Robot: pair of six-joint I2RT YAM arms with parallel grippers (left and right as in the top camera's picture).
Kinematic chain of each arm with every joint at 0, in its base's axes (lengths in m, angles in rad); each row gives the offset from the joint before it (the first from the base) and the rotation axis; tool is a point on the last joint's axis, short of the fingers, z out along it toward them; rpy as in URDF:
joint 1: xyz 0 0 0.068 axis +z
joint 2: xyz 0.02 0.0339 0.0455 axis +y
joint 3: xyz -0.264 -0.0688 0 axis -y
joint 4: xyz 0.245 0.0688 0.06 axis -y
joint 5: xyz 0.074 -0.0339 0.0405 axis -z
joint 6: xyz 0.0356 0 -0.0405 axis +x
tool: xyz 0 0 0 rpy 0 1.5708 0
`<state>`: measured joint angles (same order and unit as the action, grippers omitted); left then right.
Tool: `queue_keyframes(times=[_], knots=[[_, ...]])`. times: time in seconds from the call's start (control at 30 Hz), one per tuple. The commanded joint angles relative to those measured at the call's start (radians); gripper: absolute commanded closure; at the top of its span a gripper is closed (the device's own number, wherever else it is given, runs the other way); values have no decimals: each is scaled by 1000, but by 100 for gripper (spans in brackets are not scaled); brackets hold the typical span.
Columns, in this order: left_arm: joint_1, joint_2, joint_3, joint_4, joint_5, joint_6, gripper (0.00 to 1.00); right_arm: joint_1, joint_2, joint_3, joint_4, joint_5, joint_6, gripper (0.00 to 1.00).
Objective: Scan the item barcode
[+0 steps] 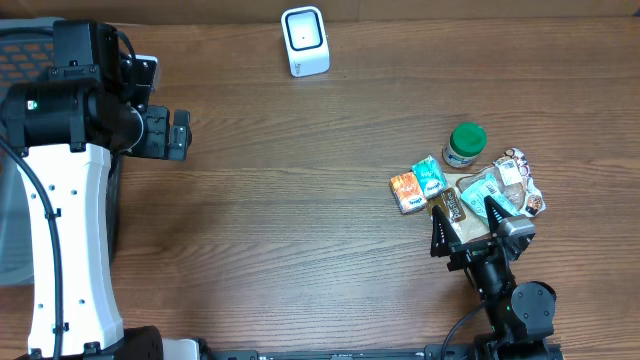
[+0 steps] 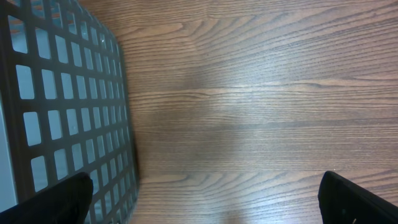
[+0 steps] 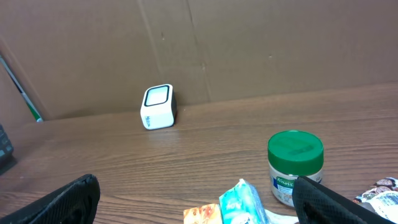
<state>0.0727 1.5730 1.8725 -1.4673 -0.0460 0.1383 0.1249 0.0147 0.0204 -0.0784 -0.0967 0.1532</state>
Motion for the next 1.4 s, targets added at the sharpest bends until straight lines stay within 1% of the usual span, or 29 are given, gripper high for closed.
queue_keyframes(times=[0.0,0.4,0.7,0.77,0.9,1.03,1.13,1.2,1.23,1.37], knots=[[-1,4,8,2,-2,11,0,-3,-12,-13,3,8,-5,0],[-1,-32,8,1,-6,11,0,-3,-12,-13,3,8,-5,0],[-1,-158,8,5,-1,11,0,-3,-12,-13,3,9,-5,0],[-1,-205,8,34,26,11,1,-3,-12,-13,3,8,-5,0],[-1,-327,-24,159,124,11,1,-3,-12,-13,3,8,-5,0],[-1,-489,-181,324,172,11,0,-3,-12,-13,3,8,-5,0],[-1,-611,-355,459,179,11,0,-3,-12,-13,3,8,-5,0],[-2,-692,-485,554,184,11,0,-3,-12,-13,3,9,-5,0],[-2,-768,-618,657,204,11,0,-3,-12,-13,3,8,-5,0],[-2,-900,-865,858,253,11,0,-3,-12,-13,3,9,-5,0]])
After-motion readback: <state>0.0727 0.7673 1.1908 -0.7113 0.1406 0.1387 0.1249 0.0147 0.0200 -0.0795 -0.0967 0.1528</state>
